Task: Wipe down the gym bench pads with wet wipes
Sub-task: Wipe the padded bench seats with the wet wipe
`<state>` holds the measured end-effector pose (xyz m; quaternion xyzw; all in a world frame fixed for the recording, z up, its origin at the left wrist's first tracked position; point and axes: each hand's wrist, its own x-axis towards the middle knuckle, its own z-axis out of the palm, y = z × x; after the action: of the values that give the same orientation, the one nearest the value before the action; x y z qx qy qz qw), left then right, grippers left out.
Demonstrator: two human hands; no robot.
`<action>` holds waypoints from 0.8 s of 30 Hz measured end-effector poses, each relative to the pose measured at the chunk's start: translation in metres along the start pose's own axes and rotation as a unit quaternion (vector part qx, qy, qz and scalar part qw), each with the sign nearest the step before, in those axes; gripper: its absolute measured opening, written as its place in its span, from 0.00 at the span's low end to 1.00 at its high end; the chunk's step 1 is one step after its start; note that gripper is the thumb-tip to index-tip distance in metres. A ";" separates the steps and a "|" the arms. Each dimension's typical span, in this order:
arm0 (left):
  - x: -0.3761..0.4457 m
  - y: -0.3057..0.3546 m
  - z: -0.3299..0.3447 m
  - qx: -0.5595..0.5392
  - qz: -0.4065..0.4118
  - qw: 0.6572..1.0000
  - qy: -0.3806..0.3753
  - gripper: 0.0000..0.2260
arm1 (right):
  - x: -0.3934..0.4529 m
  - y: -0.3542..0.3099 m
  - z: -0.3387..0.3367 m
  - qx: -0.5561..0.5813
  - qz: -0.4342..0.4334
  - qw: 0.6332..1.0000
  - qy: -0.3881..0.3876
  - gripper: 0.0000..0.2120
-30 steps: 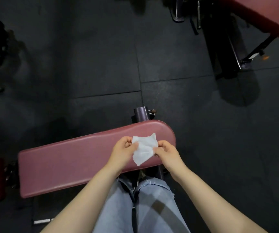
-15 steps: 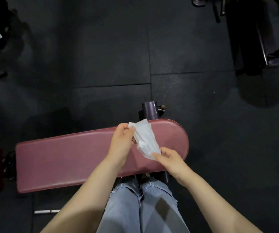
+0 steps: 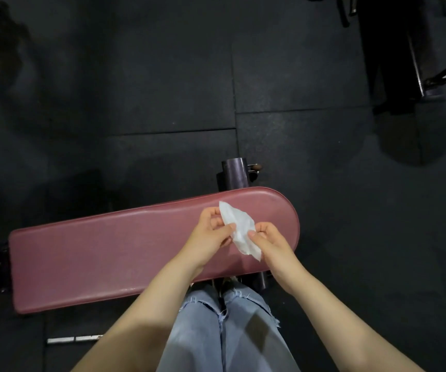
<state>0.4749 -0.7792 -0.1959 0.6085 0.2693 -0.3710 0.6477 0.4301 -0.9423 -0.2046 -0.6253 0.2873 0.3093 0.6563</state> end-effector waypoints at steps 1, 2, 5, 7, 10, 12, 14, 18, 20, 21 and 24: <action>0.000 -0.003 0.001 0.000 -0.001 1.000 0.001 0.13 | 0.001 0.001 0.001 0.009 -0.006 1.000 0.008 0.13; 0.000 -0.004 0.001 0.002 -0.002 1.000 0.002 0.14 | 0.001 0.001 0.002 0.011 -0.006 1.000 0.011 0.12; 0.000 -0.008 0.002 -0.002 -0.005 1.000 -0.012 0.16 | 0.004 0.002 0.005 0.044 0.011 0.999 0.002 0.16; -0.002 -0.009 0.003 -0.002 -0.008 1.000 -0.026 0.17 | 0.007 0.002 0.006 0.060 0.019 0.998 0.004 0.16; -0.003 -0.013 0.008 0.012 0.014 0.999 -0.027 0.22 | 0.009 0.001 0.009 0.101 0.027 0.994 0.027 0.20; -0.003 -0.015 0.010 0.023 0.028 0.999 -0.019 0.25 | 0.011 0.001 0.006 0.147 0.035 0.988 0.032 0.28; -0.003 -0.017 0.009 0.049 0.034 0.998 -0.034 0.28 | 0.015 0.001 0.000 0.191 0.078 0.978 0.035 0.36; -0.007 -0.015 0.002 0.166 0.052 0.977 -0.123 0.32 | 0.015 -0.006 -0.016 0.206 0.180 0.960 -0.065 0.27; -0.008 -0.020 0.002 0.194 0.055 0.972 -0.119 0.32 | 0.016 -0.005 -0.020 0.207 0.154 0.964 -0.063 0.18; -0.008 -0.022 0.001 0.193 0.051 0.975 -0.098 0.31 | 0.016 -0.005 -0.021 0.196 0.131 0.972 -0.018 0.16; -0.005 -0.034 -0.004 0.155 0.010 0.987 -0.037 0.27 | 0.015 -0.003 -0.020 0.183 0.074 0.971 0.137 0.09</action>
<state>0.4446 -0.7737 -0.2126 0.6903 0.1785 -0.4243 0.5583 0.4429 -0.9621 -0.2151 -0.5077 0.4715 0.2110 0.6895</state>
